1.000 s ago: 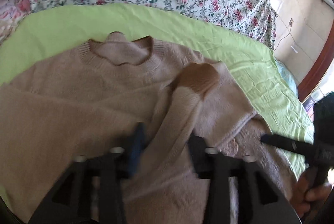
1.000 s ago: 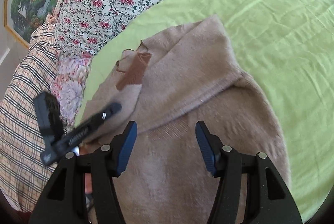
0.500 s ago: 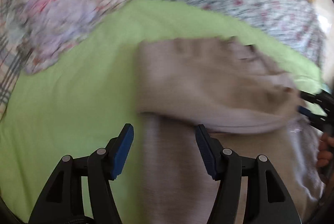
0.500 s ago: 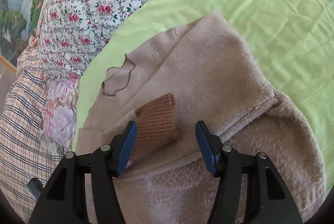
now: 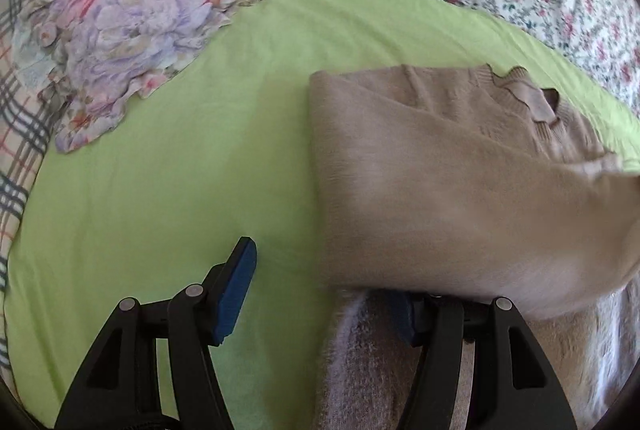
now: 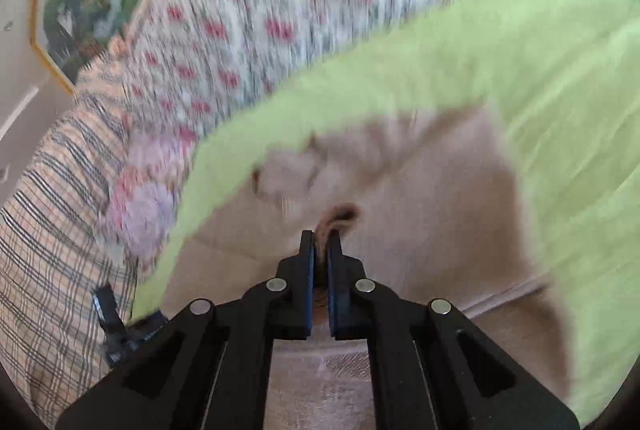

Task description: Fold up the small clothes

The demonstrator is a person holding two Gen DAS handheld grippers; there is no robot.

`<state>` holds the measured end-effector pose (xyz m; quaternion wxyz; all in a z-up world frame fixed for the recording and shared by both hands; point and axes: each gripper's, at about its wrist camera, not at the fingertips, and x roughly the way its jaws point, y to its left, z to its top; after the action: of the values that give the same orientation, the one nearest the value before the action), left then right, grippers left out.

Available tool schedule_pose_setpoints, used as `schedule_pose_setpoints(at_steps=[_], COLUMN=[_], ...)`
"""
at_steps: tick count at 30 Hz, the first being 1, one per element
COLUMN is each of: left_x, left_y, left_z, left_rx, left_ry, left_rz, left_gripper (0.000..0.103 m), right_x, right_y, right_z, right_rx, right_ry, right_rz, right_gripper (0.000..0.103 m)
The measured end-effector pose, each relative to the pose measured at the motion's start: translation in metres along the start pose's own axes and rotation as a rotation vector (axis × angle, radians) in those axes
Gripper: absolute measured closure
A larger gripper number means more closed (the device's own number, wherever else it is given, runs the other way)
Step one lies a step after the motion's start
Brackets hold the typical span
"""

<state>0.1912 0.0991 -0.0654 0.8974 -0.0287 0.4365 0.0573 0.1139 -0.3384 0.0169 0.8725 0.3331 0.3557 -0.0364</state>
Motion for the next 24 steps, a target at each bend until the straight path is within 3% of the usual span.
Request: schedule_pose_setpoints(at_steps=[3, 7, 14, 16, 18, 24], left_x=[-0.002, -0.006, -0.004, -0.006, -0.005, -0.004], left_y=[0.001, 0.0, 0.019, 0.02, 0.023, 0.019], left_z=[-0.004, -0.008, -0.009, -0.011, -0.013, -0.012], left_rx=[-0.049, -0.105, -0.184, -0.165, -0.166, -0.152], left_ry=[0.005, -0.002, 0.018, 0.02, 0.024, 0.027], left_rz=[0.006, 0.052, -0.04, -0.057, -0.074, -0.044], left_gripper=[0.041, 0.041, 0.04, 0.04, 0.039, 0.039], right_x=[0.01, 0.039, 0.047, 0.038, 0.032, 0.048], right_y=[-0.018, -0.036, -0.054, -0.061, -0.063, -0.043], right_z=[0.006, -0.008, -0.014, -0.012, -0.012, -0.023], right_rx=[-0.017, -0.004, 0.054, 0.088, 0.096, 0.005], right_ry=[0.051, 0.137, 0.146, 0.124, 0.103, 0.202], right_rz=[-0.126, -0.161, -0.16, -0.176, -0.167, -0.101], right_gripper=[0.097, 0.097, 0.093, 0.076, 0.069, 0.069])
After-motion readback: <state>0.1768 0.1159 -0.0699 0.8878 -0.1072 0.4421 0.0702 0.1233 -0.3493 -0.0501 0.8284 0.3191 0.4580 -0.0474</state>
